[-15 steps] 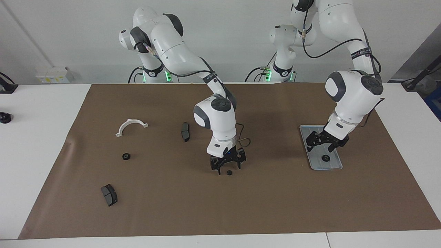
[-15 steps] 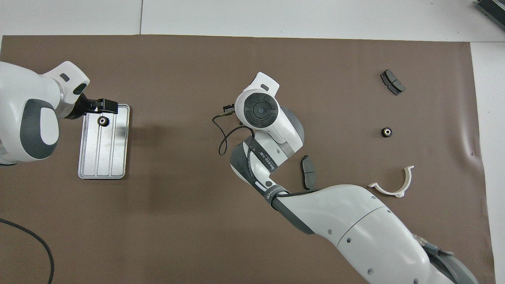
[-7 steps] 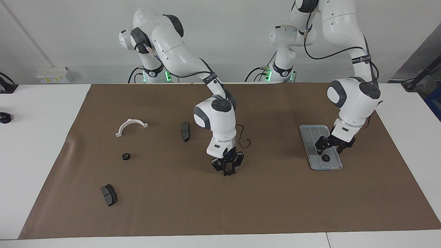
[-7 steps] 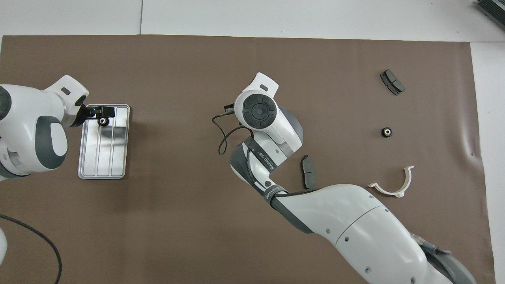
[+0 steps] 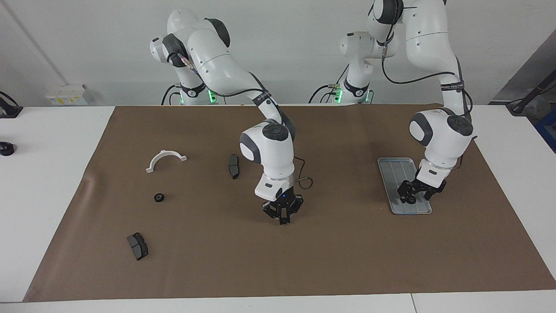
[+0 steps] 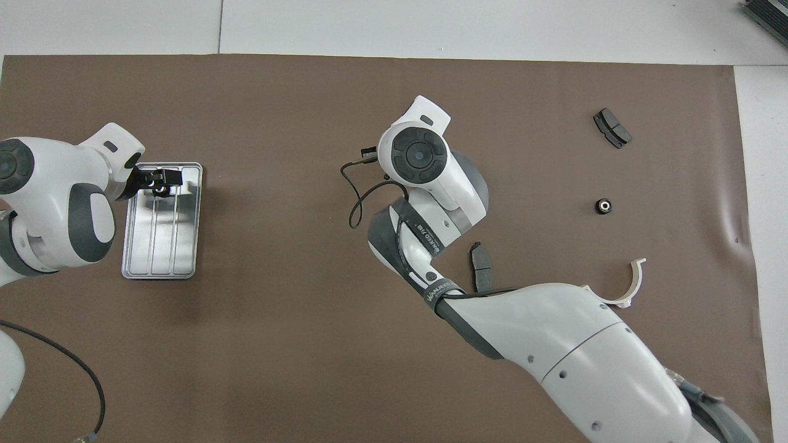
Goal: Place bearing gear from tray to pile
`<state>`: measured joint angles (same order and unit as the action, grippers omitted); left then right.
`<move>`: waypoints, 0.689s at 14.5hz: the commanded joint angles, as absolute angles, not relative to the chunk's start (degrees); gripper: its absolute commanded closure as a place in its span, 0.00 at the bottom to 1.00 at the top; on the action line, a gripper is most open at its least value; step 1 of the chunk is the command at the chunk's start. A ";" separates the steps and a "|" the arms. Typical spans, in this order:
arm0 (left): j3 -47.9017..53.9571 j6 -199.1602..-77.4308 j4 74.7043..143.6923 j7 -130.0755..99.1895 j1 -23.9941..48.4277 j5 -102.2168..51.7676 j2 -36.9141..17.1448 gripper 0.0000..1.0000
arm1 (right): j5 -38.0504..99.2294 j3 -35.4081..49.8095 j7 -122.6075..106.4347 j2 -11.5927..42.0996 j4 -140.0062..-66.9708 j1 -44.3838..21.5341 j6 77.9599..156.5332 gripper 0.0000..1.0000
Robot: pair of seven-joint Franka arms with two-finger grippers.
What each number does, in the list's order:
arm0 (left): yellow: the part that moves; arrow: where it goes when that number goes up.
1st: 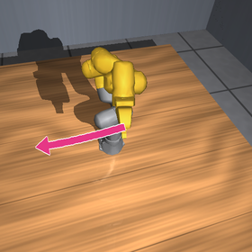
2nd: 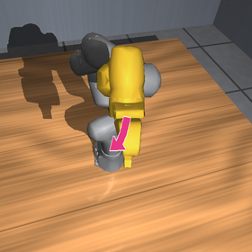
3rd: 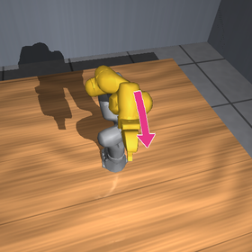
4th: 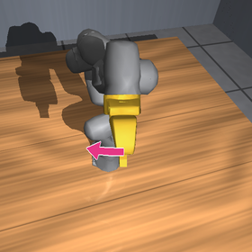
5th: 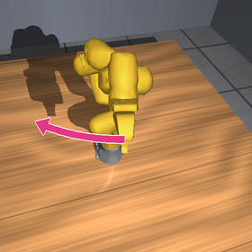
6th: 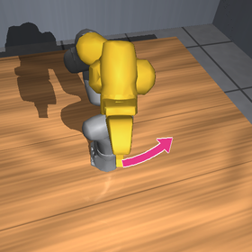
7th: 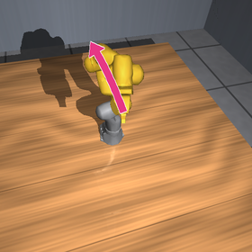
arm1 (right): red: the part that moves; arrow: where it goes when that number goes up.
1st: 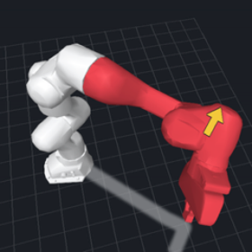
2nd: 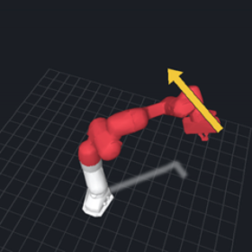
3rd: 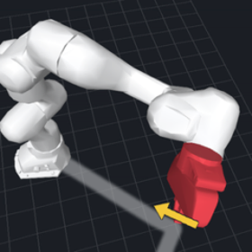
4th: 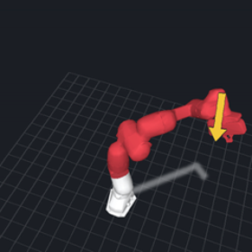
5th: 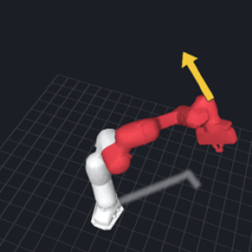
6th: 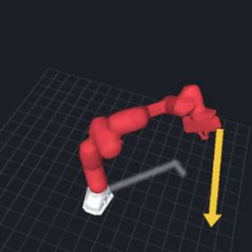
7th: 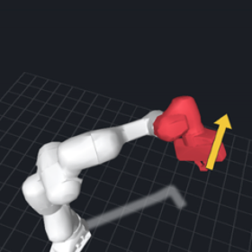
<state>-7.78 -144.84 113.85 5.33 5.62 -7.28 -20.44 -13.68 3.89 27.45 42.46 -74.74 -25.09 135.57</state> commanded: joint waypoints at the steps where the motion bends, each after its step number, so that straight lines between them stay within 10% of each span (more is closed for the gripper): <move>1: -7.82 -145.90 115.31 5.54 5.36 -5.45 -20.13 0.14 | -14.15 5.18 27.17 33.26 -82.15 -19.09 132.02 1.00; 10: -7.82 -144.41 114.70 6.06 4.75 -3.08 -20.13 0.78 | -4.13 5.19 4.23 22.24 -101.94 -3.79 133.59 1.00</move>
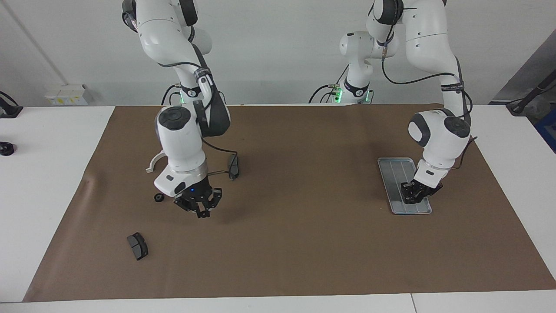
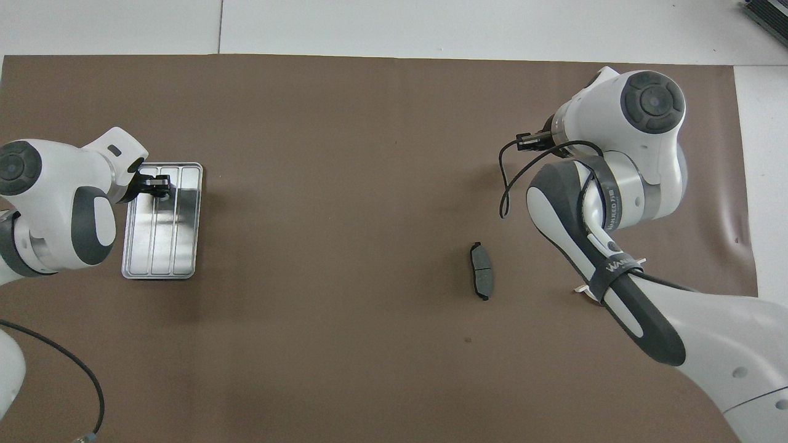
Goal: Place bearing gear from tray to pile
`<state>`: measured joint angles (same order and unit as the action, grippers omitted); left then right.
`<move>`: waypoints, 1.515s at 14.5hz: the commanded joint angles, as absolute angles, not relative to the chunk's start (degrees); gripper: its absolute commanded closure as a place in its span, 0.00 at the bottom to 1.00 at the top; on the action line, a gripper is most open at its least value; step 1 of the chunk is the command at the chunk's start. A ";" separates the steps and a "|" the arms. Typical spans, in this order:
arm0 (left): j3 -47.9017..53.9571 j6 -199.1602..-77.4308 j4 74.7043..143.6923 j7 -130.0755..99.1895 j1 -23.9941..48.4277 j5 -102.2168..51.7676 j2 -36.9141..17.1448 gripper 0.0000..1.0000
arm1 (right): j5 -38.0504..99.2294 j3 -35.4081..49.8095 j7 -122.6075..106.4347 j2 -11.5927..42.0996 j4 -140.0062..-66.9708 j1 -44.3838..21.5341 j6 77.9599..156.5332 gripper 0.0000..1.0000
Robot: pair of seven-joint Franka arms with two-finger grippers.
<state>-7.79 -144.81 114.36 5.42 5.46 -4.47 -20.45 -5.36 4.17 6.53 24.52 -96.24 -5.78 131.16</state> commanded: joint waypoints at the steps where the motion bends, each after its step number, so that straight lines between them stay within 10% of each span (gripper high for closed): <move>1: -7.82 -143.19 114.00 6.24 4.75 -2.90 -20.04 0.84 | -4.13 5.19 3.09 22.41 -103.35 -2.56 136.29 1.00; 4: -7.73 -136.69 110.75 6.50 5.97 -2.81 -17.76 1.00 | -4.13 5.19 2.64 24.07 -105.29 -1.23 142.11 1.00; 11: -7.03 -127.10 105.30 5.98 18.18 -2.64 -13.62 1.00 | -4.13 5.19 1.67 26.45 -106.52 0.00 145.45 0.98; 12: -7.03 -127.26 105.03 5.89 19.85 -3.25 -13.54 1.00 | -4.13 5.19 2.10 26.63 -106.35 -0.26 146.07 0.67; 13: -6.77 -127.09 103.90 5.71 21.52 -3.43 -13.71 1.00 | -4.04 5.19 2.20 26.72 -106.00 -0.26 146.07 0.01; 22: -6.68 -136.14 97.93 5.19 34.53 -10.63 -21.08 1.00 | -4.04 5.80 4.04 19.52 -102.83 -2.28 135.71 0.00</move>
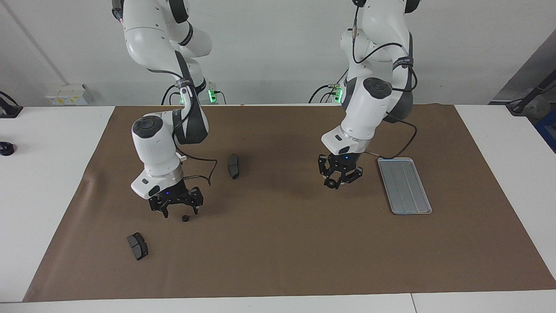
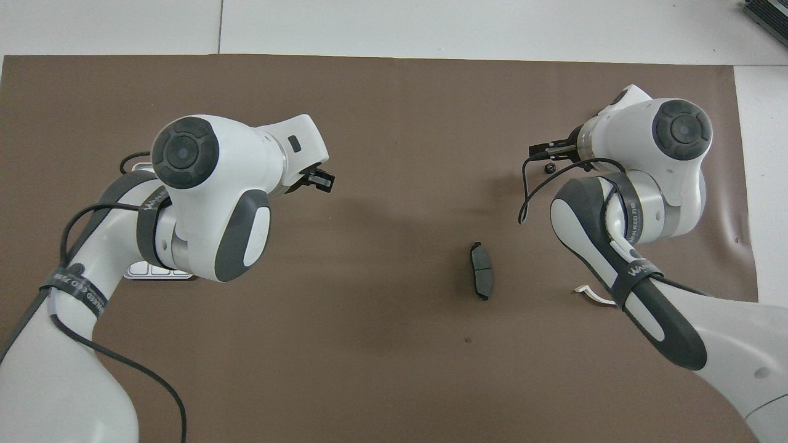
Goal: Place bearing gear from tray to pile
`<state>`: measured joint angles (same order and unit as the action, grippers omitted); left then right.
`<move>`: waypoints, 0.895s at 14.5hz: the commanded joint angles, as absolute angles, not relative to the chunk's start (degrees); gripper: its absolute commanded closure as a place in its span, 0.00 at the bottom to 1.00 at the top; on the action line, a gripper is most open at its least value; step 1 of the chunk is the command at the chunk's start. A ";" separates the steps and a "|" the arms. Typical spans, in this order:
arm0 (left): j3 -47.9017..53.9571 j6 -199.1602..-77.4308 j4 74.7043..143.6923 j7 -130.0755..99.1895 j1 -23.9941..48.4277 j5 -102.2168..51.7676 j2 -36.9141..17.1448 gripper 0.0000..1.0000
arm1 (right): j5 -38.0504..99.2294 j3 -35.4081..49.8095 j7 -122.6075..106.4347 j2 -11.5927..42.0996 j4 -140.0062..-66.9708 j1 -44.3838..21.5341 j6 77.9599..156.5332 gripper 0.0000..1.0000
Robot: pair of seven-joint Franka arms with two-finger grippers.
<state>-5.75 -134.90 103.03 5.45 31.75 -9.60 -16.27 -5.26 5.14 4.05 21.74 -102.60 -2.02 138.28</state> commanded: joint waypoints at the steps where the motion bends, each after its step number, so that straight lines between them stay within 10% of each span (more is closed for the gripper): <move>1: -6.59 -136.14 96.61 5.19 34.54 -10.63 -21.96 1.00 | -4.04 5.97 5.26 19.34 -102.57 -2.98 135.01 0.00; 13: -5.37 -143.78 80.78 -0.87 37.35 -14.33 -40.86 1.00 | -3.96 6.15 16.42 19.42 -102.39 -9.13 135.00 0.00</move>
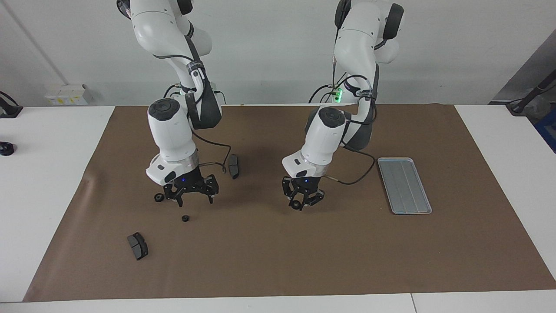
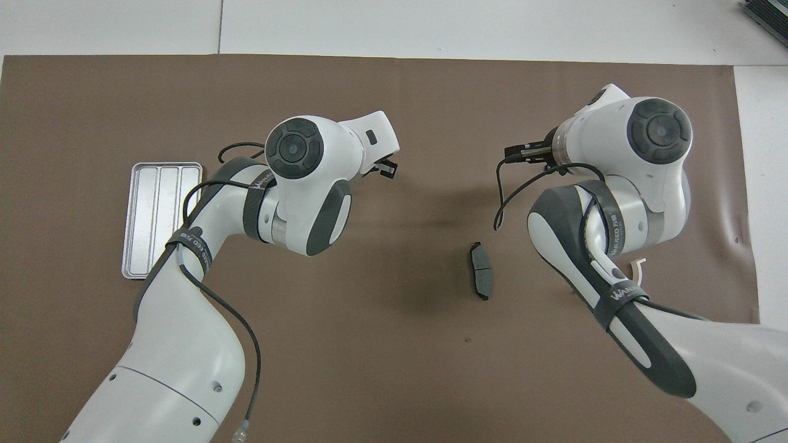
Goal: Place bearing gear from tray to pile
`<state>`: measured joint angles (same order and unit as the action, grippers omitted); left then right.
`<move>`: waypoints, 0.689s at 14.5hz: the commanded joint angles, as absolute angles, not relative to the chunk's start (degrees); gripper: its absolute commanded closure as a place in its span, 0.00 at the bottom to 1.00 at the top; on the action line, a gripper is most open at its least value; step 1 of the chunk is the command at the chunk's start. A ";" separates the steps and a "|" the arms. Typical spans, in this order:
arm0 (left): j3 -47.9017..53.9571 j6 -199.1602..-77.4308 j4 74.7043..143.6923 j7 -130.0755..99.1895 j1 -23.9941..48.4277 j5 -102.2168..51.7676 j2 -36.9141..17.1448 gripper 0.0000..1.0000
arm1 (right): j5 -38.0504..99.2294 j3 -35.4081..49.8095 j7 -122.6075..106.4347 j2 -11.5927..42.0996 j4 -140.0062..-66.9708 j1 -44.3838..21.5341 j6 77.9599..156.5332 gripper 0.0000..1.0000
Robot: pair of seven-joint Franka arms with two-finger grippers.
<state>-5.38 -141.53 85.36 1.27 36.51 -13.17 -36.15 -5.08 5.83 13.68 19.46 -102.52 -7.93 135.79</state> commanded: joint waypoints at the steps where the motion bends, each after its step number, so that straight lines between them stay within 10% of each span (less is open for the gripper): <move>1: -5.19 -144.66 80.60 -0.88 37.35 -14.33 -41.30 1.00 | -3.96 6.15 17.39 19.60 -102.39 -9.49 135.26 0.00; 3: -4.92 -145.54 81.12 -1.32 38.83 -14.33 -41.22 1.00 | -3.96 6.15 18.80 19.86 -102.39 -10.10 135.61 0.00; 4: -4.92 -146.42 81.30 -1.49 39.28 -14.41 -41.13 0.36 | -3.96 6.15 19.24 19.86 -102.39 -10.72 135.62 0.00; 5: -4.83 -147.12 81.39 -1.49 39.11 -14.41 -40.96 0.00 | -3.96 6.15 19.94 19.86 -102.39 -10.81 135.62 0.00; 10: -5.89 -144.15 88.31 -0.97 36.93 -14.24 -33.51 0.00 | -3.96 6.15 20.48 20.04 -102.39 -10.90 135.88 0.00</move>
<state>-5.39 -146.25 83.15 -1.52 38.27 -13.30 -39.37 -5.08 5.86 19.68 19.75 -102.52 -11.08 135.79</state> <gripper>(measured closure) 0.018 0.000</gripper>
